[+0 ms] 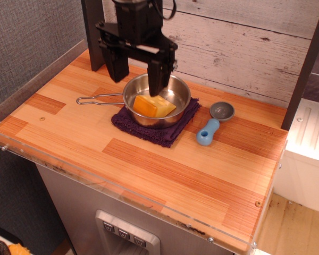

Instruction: Place the orange block inside of the silver pot.

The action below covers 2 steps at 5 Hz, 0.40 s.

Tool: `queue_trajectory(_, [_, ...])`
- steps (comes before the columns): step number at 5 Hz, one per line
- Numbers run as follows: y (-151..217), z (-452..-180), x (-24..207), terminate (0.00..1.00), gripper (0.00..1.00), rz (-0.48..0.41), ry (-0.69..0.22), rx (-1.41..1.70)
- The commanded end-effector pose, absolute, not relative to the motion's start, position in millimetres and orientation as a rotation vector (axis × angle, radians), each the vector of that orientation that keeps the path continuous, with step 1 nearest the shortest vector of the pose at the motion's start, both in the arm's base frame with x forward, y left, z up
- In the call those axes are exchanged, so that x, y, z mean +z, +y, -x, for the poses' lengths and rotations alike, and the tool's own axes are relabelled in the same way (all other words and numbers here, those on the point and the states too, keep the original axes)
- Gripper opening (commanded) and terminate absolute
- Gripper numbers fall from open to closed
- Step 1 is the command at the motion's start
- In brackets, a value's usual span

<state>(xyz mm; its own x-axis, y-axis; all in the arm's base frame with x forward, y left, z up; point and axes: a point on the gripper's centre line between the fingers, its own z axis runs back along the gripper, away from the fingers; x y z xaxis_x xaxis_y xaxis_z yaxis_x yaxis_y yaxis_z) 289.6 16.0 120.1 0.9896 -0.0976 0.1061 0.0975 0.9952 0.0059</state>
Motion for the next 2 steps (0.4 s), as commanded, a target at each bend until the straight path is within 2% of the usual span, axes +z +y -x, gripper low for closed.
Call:
queue_trajectory(1, [22.8, -266.9, 135.7, 0.0, 1.0, -0.003, -0.148, -0.081])
queue_trajectory(2, [22.8, -266.9, 135.7, 1.0, 1.0, -0.003, -0.148, -0.081])
